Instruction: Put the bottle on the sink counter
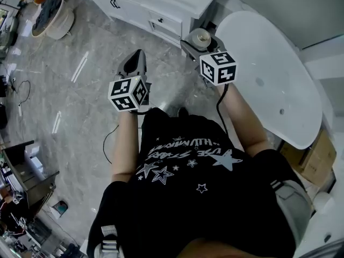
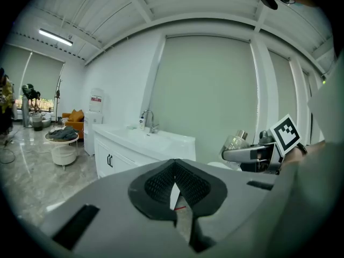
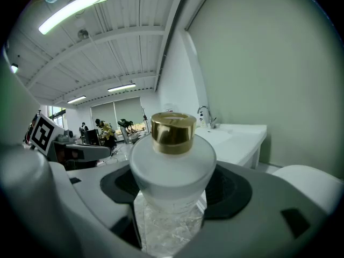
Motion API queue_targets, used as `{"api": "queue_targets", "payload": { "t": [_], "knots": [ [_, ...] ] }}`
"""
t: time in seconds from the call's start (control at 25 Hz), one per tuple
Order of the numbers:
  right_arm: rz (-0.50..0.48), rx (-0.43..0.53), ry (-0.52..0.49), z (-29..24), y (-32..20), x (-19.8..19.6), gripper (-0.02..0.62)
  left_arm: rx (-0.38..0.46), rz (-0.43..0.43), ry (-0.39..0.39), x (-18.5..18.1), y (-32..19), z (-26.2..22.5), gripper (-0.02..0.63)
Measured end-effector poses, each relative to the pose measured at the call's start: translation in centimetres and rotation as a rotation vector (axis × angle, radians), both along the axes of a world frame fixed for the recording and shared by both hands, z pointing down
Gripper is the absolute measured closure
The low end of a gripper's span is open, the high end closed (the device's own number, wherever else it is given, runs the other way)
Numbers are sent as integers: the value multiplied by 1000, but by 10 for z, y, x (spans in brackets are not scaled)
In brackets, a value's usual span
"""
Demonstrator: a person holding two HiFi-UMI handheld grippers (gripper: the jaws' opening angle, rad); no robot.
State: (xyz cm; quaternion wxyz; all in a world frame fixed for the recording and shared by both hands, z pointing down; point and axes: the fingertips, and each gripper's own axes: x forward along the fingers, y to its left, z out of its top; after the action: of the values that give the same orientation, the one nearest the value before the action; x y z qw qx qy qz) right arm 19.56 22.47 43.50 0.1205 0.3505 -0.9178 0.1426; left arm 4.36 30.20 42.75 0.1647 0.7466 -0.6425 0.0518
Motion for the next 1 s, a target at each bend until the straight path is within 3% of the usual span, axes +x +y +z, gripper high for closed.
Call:
{"api": "queue_targets", "payload": {
  "t": [0.44,0.68,1.0],
  "knots": [
    [-13,-35,7,18,-40,-32,275,-17,-10,9,-34,-38,14,597],
    [29,-44,13,21,-103,-68,275,-13,20,30,-78,-105,19,597],
    [122,-56,43,21,-194,-125,275,-6,126,42,-141,-212,14,598]
  ]
}}
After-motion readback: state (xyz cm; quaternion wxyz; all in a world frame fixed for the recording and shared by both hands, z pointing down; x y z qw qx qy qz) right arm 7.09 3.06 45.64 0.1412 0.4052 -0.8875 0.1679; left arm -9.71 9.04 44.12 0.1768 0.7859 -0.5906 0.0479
